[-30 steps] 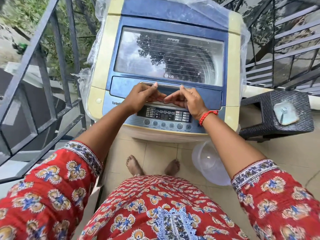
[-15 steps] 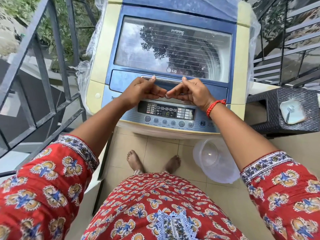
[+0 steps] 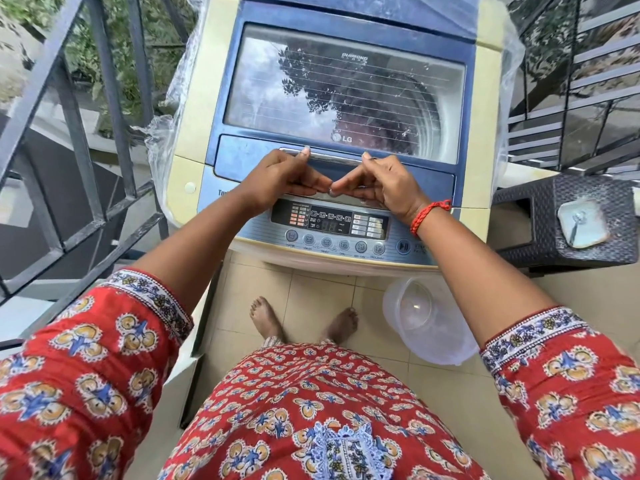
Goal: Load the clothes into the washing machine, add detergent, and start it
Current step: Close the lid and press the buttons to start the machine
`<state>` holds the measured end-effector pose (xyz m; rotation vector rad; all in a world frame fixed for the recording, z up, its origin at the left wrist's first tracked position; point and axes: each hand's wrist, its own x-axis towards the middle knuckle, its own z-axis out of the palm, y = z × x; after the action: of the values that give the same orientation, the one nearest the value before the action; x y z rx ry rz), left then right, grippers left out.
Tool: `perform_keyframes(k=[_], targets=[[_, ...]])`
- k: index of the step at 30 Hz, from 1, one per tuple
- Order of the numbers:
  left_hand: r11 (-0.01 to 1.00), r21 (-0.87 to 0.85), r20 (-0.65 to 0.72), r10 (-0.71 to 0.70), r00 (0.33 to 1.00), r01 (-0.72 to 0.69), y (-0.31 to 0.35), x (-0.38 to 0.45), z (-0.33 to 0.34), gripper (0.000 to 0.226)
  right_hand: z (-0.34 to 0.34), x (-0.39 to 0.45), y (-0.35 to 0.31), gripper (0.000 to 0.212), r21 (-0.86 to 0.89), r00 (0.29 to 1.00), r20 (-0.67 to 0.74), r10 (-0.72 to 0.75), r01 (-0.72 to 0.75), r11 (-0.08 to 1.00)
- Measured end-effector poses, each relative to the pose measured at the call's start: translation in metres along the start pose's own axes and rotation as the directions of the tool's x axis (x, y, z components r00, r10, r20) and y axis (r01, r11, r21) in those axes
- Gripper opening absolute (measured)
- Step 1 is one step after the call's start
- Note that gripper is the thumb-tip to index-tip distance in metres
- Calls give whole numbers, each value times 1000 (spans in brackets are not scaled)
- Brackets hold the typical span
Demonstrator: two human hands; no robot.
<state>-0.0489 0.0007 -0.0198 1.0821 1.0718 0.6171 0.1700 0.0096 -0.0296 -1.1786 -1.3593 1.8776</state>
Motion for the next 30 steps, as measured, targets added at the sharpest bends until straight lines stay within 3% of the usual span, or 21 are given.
perform_keyframes(k=[30], targets=[[999,43,-10,-10,1000,11,-2,1,0,52,1,0,-1,55,17,1000,-8,-10,10,1000]])
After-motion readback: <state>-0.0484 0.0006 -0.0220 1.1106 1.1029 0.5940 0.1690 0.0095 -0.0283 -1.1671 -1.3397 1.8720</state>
